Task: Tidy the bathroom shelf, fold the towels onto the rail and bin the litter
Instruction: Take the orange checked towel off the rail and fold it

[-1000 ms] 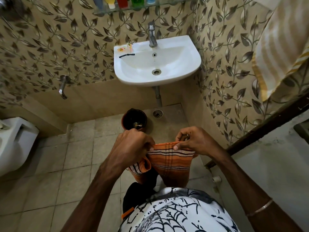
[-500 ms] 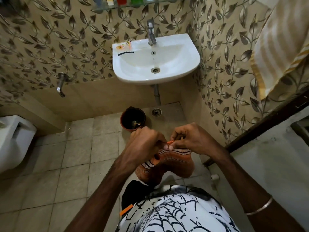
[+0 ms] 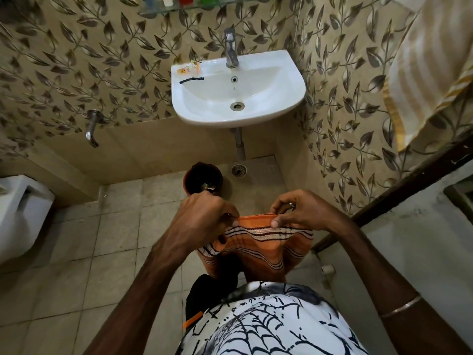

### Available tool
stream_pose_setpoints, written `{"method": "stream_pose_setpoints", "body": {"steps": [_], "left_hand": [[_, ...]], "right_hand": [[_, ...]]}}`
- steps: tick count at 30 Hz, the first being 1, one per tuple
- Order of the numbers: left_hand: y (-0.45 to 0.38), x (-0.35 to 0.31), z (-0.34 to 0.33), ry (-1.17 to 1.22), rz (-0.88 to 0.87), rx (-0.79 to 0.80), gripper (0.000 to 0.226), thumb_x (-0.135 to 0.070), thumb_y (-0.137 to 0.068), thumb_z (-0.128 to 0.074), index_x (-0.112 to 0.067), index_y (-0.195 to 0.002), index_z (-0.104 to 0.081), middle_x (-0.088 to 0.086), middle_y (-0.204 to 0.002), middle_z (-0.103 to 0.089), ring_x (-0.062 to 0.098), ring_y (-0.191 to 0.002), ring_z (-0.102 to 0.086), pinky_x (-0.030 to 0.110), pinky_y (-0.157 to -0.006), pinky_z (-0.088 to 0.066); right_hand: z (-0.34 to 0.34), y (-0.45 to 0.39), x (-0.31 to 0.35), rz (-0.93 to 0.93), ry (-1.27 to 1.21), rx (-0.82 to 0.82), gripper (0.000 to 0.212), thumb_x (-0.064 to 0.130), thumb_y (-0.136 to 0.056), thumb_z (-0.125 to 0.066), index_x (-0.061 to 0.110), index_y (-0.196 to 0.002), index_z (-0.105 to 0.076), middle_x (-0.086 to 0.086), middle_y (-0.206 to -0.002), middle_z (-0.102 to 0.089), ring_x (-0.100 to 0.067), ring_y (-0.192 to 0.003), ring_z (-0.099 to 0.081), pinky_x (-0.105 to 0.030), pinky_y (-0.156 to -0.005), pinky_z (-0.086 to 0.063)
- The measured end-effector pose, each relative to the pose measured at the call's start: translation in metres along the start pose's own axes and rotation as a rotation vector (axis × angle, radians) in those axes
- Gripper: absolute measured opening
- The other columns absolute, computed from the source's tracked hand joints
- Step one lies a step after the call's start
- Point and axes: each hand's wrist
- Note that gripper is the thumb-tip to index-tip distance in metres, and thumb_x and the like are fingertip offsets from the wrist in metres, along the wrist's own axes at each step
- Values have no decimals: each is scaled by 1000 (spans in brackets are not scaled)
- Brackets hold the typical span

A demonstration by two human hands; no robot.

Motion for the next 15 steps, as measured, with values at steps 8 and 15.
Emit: {"method": "stream_pose_setpoints", "body": {"steps": [8,15], "left_hand": [[3,5,-1,-41,80,17,14,-32,-91,-71,-32,-103,-76,-14,-90,-77,6,-84,-72,24,-67,-53],[-11,-11,-12,28,167,136,100,-79,-61,-66,-33,-146,-42,-1,-133,-66,22,-119,-63,36,-89,-50]], "right_hand": [[-11,-3,9,63,182,-237,20,40,-66,-89,35,-73,-71,23,-70,-70,6,-67,-66,-20,-58,-50],[-16,7,32,224,254,-266,19,40,-69,-87,33,-78,-73,17,-71,-71,3,-67,-66,-22,-59,-53]]}}
Point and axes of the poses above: each hand's wrist, its own y-axis away from the middle knuckle, its own z-axis out of the back of the hand, x = y × z
